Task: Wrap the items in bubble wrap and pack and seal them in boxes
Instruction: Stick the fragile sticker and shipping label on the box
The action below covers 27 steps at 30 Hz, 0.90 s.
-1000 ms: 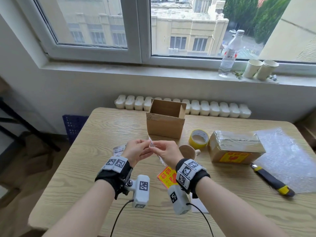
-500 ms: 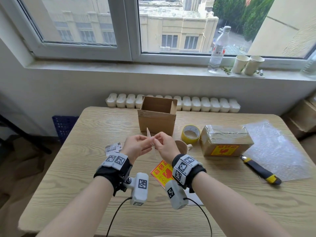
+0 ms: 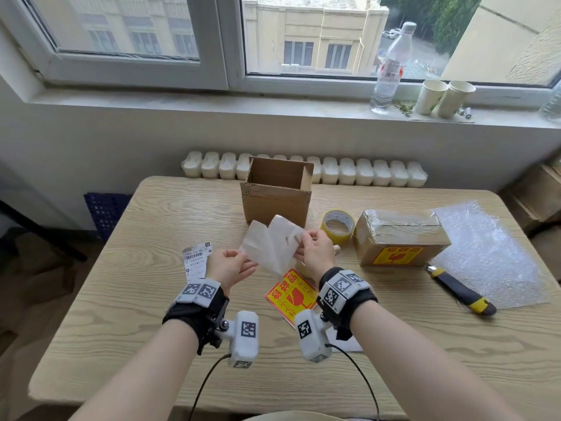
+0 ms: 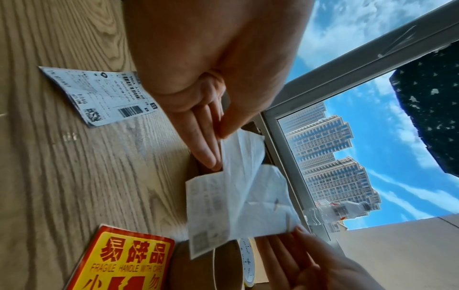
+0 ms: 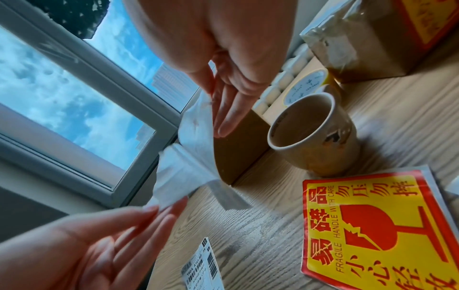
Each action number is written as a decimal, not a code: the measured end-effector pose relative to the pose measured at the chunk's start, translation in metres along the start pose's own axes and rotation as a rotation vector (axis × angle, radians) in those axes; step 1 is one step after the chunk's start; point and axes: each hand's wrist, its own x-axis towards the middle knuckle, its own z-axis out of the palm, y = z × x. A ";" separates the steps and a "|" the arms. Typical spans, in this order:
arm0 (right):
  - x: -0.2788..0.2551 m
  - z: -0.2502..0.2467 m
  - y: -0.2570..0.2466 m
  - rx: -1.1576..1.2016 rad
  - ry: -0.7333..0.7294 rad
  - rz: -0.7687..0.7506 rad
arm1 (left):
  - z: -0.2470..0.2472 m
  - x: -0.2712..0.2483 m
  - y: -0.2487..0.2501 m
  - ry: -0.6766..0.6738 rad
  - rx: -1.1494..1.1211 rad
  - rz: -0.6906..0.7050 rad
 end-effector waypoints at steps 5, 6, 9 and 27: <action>0.005 -0.011 -0.003 0.095 0.073 0.059 | -0.008 0.009 -0.009 0.062 0.023 -0.069; 0.006 -0.014 -0.004 0.107 0.083 0.065 | -0.010 0.011 -0.011 0.075 0.035 -0.083; 0.009 -0.021 -0.007 0.118 0.124 0.060 | -0.013 0.018 -0.015 0.108 0.061 -0.110; 0.015 -0.044 -0.010 -0.132 0.150 -0.092 | -0.021 0.025 -0.025 0.251 0.705 -0.039</action>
